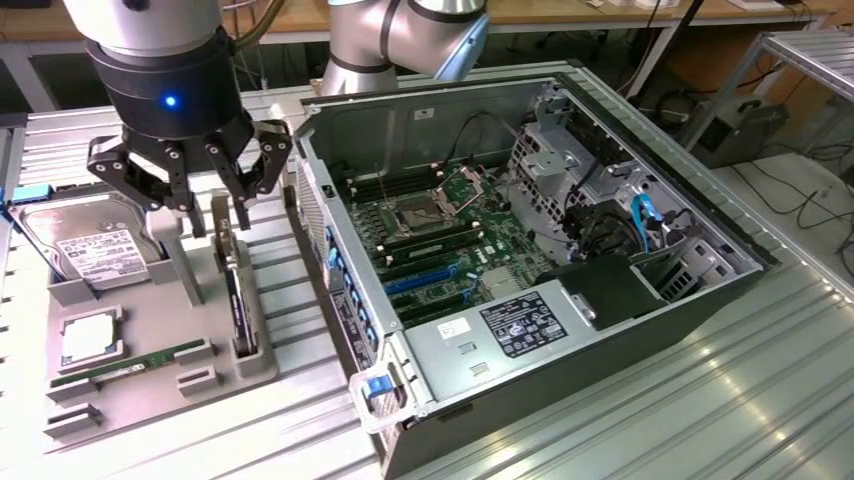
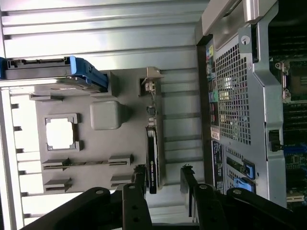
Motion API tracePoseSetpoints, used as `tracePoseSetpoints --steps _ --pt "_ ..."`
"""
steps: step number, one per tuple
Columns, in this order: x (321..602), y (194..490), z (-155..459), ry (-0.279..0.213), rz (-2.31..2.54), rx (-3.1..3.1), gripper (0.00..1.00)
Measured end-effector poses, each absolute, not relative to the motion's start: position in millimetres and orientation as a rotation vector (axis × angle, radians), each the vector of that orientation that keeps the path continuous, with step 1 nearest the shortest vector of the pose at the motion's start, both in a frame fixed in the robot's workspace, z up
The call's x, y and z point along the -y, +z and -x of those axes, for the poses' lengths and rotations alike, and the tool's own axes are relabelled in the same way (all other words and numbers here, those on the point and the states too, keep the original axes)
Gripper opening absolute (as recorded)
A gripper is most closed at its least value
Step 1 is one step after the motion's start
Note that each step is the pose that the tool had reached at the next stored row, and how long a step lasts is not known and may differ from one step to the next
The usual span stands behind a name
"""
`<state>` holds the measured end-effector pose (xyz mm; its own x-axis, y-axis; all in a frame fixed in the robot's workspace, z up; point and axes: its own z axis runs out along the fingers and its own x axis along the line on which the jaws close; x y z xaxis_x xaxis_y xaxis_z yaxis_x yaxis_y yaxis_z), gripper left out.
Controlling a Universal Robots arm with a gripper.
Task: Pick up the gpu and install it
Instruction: 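Pick up the gpu and move the gpu toward the slot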
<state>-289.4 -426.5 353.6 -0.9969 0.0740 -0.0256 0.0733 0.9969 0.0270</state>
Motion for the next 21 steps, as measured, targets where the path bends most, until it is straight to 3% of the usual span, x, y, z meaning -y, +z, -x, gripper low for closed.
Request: tracePoseSetpoints --steps 7,12,21 --pt "426 338 291 0.041 -0.114 -3.113 0.42" --pt "426 277 295 0.041 -0.114 -3.113 0.42" --pt "421 261 296 0.042 -0.126 -3.112 0.42"
